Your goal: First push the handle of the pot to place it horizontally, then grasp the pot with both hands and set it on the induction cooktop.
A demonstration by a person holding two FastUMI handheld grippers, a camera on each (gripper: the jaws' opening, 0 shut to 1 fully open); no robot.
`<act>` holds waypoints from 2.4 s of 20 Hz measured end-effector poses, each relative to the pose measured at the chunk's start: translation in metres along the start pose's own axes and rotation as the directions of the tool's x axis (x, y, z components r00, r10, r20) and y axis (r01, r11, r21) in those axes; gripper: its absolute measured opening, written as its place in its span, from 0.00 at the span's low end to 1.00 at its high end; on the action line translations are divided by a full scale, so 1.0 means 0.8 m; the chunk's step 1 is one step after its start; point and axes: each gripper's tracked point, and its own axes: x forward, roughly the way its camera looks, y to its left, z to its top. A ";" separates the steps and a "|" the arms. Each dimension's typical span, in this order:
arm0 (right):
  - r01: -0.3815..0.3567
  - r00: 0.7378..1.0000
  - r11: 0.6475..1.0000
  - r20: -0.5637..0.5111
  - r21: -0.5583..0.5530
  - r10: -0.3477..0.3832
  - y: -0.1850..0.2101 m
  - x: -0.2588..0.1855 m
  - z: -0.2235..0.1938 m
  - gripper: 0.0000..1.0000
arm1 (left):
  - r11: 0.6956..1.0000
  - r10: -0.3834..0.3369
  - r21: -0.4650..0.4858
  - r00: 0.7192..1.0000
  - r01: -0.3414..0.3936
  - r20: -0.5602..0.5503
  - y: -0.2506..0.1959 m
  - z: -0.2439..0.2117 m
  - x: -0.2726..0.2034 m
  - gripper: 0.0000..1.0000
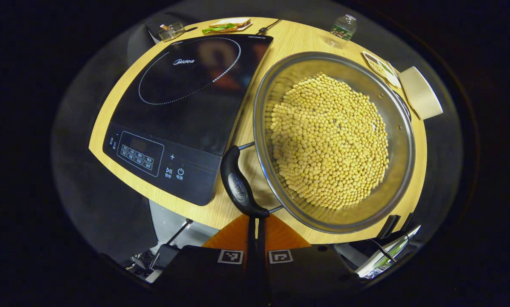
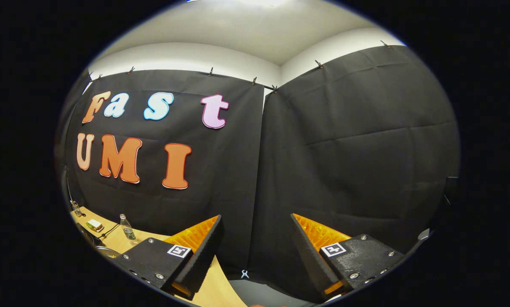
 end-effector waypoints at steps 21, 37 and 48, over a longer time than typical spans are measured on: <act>0.033 0.996 0.999 -0.076 -0.036 -0.035 0.085 -0.043 0.005 0.95 | 0.964 -0.173 0.244 0.951 0.110 0.255 -0.012 0.107 -0.021 0.08; -0.093 0.978 0.995 -0.188 -0.027 0.086 0.218 -0.034 -0.033 0.95 | 0.917 -0.278 0.372 0.900 0.145 0.336 -0.049 0.201 -0.003 0.08; -0.233 0.888 0.970 -0.392 0.072 0.243 0.333 -0.025 -0.146 0.96 | 0.884 -0.358 0.430 0.859 0.184 0.367 -0.054 0.212 -0.038 0.08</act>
